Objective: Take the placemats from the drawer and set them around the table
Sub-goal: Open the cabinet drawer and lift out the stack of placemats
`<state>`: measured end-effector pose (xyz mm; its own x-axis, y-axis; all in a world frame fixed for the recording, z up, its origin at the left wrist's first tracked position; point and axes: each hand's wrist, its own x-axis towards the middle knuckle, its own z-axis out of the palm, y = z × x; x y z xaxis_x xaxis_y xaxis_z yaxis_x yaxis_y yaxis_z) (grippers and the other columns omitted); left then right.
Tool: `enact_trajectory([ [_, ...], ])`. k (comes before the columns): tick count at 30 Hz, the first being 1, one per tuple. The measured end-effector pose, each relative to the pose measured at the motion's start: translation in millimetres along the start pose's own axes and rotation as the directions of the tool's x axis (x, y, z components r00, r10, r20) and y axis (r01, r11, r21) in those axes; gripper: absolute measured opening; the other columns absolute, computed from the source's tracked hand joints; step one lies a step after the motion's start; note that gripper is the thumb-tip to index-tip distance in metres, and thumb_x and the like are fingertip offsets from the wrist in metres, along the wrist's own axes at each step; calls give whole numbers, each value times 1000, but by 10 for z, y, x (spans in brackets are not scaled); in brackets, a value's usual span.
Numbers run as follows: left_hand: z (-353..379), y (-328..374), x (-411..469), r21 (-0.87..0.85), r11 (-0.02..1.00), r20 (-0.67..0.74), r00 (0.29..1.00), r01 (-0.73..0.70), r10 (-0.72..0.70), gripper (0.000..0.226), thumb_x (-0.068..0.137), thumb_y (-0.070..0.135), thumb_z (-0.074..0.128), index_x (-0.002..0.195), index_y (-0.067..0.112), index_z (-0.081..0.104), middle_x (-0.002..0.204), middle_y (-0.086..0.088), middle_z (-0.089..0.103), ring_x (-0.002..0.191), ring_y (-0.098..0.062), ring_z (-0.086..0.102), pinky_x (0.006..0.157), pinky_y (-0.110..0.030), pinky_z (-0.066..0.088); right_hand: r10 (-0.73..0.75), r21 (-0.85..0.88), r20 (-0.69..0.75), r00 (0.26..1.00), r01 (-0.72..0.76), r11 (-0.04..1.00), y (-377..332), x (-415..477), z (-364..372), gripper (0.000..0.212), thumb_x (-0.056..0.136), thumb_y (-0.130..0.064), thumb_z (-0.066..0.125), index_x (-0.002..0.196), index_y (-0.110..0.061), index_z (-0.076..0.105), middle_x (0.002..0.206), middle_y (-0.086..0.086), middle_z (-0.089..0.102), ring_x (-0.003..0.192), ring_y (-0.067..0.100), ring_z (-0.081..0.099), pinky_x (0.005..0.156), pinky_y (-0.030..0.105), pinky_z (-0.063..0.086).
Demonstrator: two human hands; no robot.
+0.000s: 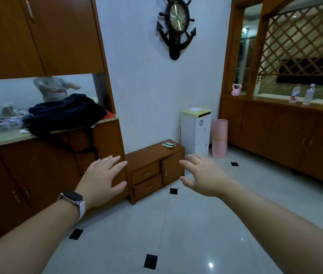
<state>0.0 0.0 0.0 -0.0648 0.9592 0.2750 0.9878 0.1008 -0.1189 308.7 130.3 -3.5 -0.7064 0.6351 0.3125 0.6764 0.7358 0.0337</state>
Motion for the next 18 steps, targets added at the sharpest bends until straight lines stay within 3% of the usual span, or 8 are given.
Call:
enact_trajectory([
  [5,174,-33,224,-11,1000,-34,999,-1,1,76,85,71,21,150,33,32,158,4,31,147,-19,23,117,-40,13,-8,12,-18,1000,8,1000,141,223,171,59,94,-56,42,145,-26,40,148,0,41,139,24,32,111,38,27],
  [10,478,-202,542,-17,998,-20,998,-64,64,69,87,66,28,143,30,47,150,1,45,140,-22,37,112,-46,28,-24,7,11,1000,24,1000,257,593,472,59,94,-57,40,144,-25,41,146,0,42,136,22,34,109,38,30],
  [14,814,-456,998,-48,997,-6,998,-58,58,61,92,60,41,145,32,43,154,4,38,144,-20,30,114,-45,25,-18,-15,52,998,19,1000,411,1053,762,58,94,-57,40,144,-27,41,145,-1,42,135,20,34,108,37,31],
  [18,1137,-726,1561,-108,994,26,999,-35,38,62,91,61,39,146,31,43,154,5,38,144,-19,30,114,-43,25,-3,-32,113,994,6,999,595,1618,1056,57,94,-57,42,143,-27,42,146,-1,42,135,20,34,108,36,31],
])
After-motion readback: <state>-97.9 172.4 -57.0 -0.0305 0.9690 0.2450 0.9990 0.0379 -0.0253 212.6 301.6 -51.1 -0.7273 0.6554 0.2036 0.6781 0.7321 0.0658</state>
